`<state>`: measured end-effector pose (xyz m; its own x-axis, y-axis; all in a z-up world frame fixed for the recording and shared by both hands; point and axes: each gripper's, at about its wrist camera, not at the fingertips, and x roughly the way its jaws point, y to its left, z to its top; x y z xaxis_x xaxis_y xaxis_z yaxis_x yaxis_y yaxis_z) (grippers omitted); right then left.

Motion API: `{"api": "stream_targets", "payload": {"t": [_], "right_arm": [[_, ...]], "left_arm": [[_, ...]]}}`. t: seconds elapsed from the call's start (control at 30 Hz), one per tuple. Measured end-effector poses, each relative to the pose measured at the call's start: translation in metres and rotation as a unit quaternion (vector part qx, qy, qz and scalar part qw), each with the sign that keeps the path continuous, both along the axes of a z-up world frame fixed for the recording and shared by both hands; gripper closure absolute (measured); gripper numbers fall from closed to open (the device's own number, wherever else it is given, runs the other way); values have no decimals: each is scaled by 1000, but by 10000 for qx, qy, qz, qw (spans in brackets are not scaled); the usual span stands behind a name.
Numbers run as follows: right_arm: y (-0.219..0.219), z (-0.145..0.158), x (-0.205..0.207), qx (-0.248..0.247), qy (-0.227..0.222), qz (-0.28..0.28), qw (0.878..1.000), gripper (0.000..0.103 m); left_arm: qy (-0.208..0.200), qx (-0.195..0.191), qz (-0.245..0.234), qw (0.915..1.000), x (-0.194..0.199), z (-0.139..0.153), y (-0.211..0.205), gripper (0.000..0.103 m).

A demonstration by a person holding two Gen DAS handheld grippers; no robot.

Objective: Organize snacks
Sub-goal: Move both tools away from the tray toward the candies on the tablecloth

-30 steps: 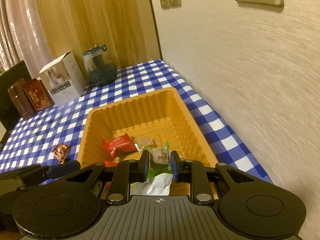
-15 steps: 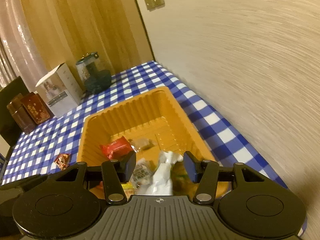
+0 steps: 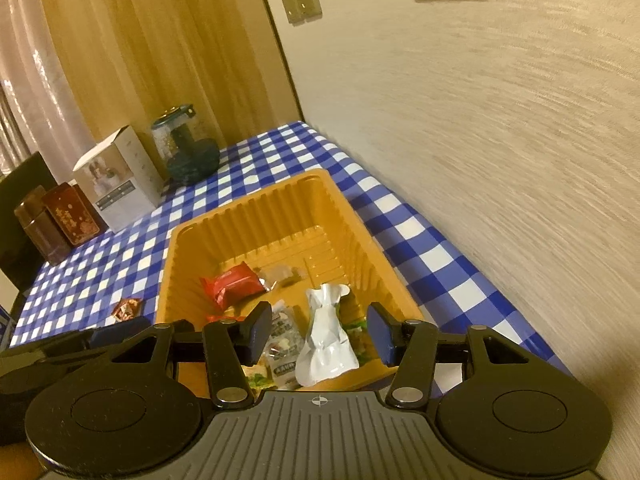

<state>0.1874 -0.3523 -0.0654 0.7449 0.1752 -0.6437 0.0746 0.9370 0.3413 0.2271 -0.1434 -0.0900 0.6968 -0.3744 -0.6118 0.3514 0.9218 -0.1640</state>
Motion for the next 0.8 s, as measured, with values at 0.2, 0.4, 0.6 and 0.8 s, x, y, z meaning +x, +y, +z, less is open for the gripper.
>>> {"api": "stream_targets", "payload": {"t": [0.2, 0.4, 0.6, 0.8], "right_arm": [[3, 9, -7, -5, -57, -3, 10000, 48], [12, 20, -11, -3, -147, 43, 9999, 46], [33, 32, -14, 19, -280, 238, 9993, 44], [64, 39, -13, 112, -397, 518, 9978, 44]], "left_arm": [[-10, 45, 10, 10000, -4, 6, 6, 51], [-85, 163, -10, 9998, -9, 14, 17, 51], [-121, 259, 124, 9995, -13, 18, 46, 51], [-135, 384, 419, 9983, -16, 21, 89, 51]]}}
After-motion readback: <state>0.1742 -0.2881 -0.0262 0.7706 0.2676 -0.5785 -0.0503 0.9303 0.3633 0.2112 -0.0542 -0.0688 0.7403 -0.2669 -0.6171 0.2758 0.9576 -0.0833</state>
